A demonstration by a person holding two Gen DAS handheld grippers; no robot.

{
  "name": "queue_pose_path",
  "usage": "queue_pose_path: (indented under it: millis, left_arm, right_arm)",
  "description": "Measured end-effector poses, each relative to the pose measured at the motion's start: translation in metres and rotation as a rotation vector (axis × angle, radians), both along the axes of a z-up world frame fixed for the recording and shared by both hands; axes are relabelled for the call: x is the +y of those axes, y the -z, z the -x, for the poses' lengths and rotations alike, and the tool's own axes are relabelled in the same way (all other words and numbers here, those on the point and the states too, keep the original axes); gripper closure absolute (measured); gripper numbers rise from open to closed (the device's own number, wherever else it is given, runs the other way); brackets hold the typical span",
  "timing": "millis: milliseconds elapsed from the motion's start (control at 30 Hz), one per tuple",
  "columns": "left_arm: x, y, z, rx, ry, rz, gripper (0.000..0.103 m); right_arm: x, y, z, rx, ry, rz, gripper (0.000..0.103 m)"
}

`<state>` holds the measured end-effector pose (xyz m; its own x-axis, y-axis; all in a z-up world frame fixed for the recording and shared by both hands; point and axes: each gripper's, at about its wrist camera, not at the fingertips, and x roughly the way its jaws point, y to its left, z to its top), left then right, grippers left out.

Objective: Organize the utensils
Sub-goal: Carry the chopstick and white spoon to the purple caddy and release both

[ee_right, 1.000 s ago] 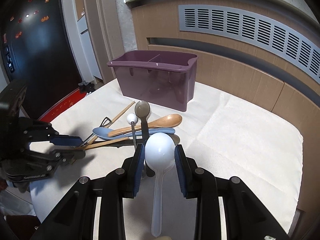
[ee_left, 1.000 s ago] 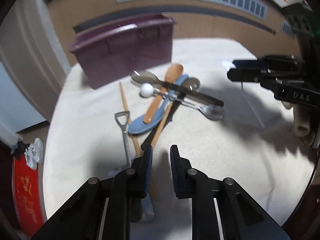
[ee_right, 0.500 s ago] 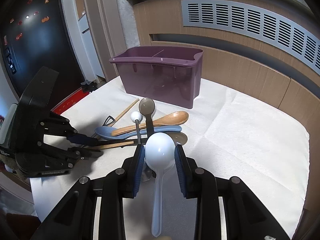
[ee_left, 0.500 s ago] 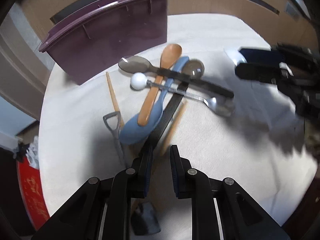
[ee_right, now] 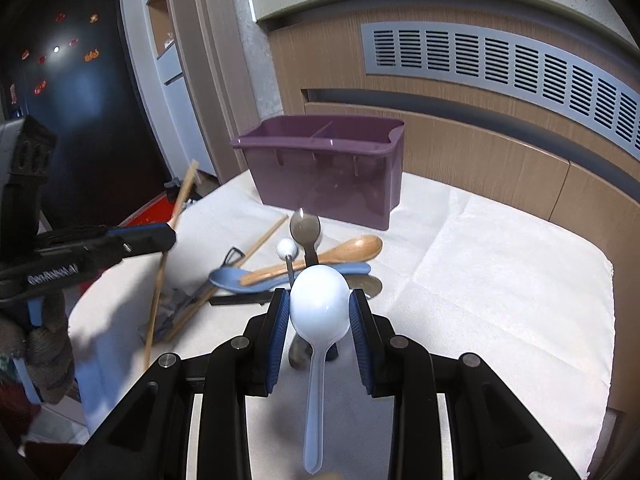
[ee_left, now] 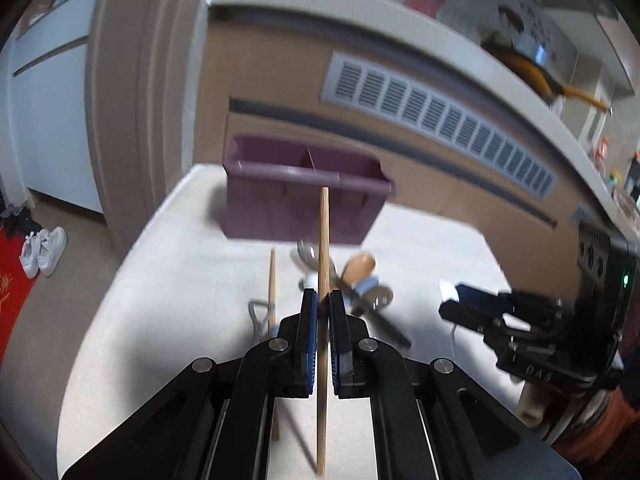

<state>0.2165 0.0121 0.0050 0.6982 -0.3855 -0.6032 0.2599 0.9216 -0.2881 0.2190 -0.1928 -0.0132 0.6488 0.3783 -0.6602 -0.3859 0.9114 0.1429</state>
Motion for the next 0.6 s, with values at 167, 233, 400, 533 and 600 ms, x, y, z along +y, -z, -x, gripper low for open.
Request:
queue_pose_path:
  millis: [167,233,400,533,600]
  left_arm:
    - [0.002,-0.049,-0.007,-0.126,-0.007,0.045,0.097]
    - [0.005,-0.087,-0.016,-0.232,-0.011,0.047,0.097]
    - [0.012,-0.149,-0.048,-0.361,0.002,0.069,0.097]
    - [0.018,-0.166,-0.083,-0.413,-0.019,0.051,0.097]
    - [0.022,-0.161,-0.106,-0.407,-0.032,0.05,0.097]
  right_arm:
    - [-0.001,-0.032,0.001,-0.094,0.014,-0.049,0.075]
    - [-0.004,-0.069,-0.005,-0.193,0.033,-0.081,0.074]
    - [-0.002,-0.154,-0.028,-0.409,0.05,-0.115,0.074]
    - [0.014,-0.181,-0.067,-0.495,0.045,-0.125,0.074]
    - [0.024,-0.176,-0.088,-0.506,0.044,-0.127,0.074]
